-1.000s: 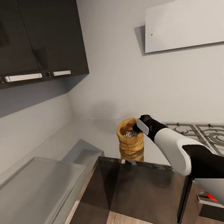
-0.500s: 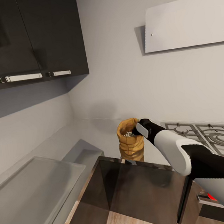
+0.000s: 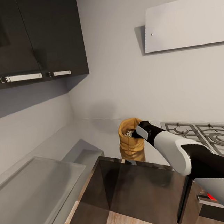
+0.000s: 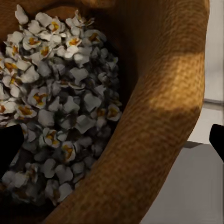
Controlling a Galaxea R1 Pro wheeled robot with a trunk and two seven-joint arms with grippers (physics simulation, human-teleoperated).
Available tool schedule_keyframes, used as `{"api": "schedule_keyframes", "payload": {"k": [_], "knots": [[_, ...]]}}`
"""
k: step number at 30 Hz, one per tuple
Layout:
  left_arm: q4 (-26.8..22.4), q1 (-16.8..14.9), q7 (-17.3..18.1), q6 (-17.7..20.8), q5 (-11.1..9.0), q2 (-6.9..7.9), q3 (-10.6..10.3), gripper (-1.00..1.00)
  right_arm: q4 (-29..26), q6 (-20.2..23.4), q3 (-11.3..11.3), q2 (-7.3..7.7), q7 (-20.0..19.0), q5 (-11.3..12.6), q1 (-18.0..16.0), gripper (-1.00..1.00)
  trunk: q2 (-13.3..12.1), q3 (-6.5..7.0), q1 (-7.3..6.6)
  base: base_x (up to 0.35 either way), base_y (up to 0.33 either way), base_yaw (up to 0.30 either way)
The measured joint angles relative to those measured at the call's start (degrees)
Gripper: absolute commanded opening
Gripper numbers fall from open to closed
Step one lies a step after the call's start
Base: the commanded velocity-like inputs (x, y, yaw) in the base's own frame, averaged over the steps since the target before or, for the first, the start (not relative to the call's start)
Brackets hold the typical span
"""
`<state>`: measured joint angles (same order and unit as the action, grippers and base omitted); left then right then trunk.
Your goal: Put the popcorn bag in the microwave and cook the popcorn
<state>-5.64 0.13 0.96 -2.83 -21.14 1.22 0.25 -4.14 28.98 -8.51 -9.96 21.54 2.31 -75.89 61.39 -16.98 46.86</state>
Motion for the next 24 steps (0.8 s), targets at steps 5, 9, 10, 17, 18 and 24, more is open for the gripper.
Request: {"api": "schedule_keyframes", "payload": {"k": [5,9,10,17,18,24], "knots": [[0.0,-0.01,0.0,0.0,0.0,0.0,0.01,1.0,0.01,-0.01,0.02,0.0,-0.07,-0.11,0.0,-1.0,0.0,0.0,0.0,0.0,0.0,0.0],[-0.01,-0.02,0.0,0.0,0.0,0.0,0.0,1.0,-0.01,0.07,-0.12,0.0,0.03,-0.39,0.0,-1.0,0.0,0.0,0.0,0.0,0.0,0.0],[-0.01,-0.03,0.0,0.01,0.0,0.0,-0.01,1.0,-0.01,0.07,-0.12,0.0,0.03,-0.39,0.0,-1.0,0.0,0.0,0.0,0.0,0.0,0.0],[0.0,0.01,0.0,0.0,0.0,0.0,0.01,1.0,-0.66,-0.03,-0.03,0.0,-0.04,0.05,0.05,-1.0,-0.01,-0.02,0.01,0.0,0.0,0.0],[-0.01,0.0,0.0,0.0,0.0,0.0,0.01,1.0,-0.73,-0.03,-0.02,0.0,-0.03,-0.01,0.05,-1.0,-0.01,-0.02,0.01,0.0,0.0,0.0],[-0.01,0.0,0.0,0.0,0.0,0.0,-0.01,1.0,-3.28,0.65,0.27,0.0,-0.04,-0.02,0.05,-1.0,-0.01,-0.01,0.0,0.0,0.0,0.0]]}}
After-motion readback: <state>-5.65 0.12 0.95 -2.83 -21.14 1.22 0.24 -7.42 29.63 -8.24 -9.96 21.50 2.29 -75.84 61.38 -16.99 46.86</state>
